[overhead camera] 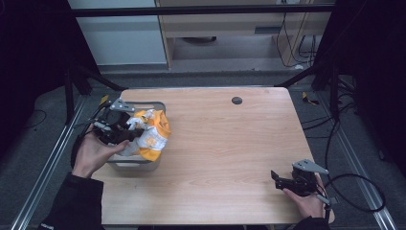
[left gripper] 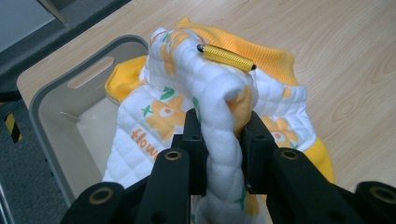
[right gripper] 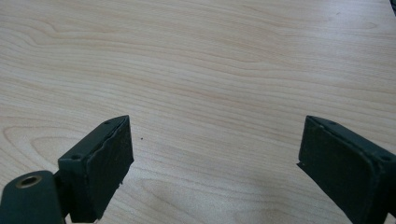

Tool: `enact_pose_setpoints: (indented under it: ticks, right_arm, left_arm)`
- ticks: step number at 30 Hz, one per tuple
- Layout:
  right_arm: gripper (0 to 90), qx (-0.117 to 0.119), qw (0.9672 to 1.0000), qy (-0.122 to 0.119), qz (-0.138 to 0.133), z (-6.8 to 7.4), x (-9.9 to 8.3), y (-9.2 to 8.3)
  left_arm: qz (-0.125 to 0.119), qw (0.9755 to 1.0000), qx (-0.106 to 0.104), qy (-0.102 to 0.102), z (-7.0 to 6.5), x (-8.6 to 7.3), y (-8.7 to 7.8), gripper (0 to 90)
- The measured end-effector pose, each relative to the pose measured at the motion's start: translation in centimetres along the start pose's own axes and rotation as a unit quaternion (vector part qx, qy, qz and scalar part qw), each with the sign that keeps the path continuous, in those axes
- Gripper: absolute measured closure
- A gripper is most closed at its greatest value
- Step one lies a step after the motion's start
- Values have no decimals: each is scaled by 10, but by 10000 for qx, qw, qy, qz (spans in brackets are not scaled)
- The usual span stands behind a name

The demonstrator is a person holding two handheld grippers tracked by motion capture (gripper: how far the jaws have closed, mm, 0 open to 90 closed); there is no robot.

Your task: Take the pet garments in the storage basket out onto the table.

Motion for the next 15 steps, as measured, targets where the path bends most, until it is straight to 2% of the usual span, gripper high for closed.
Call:
enact_pose_setpoints:
  ticks: [15]
  right_arm:
    - [100, 10, 10000, 2, 3, 0, 0, 0]
  left_arm:
    - [-79, 9991, -248, 327, -28, 19, 8, 750]
Point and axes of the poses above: each handheld gripper's, and its own axes: y roughly forward along the jaws, x roughly out of its top, z roughly to its left, the point moved 5 cm from there along y, roughly forward along the jaws, and after that the axes turned 6 degrees about y, right-handed, at the moved point
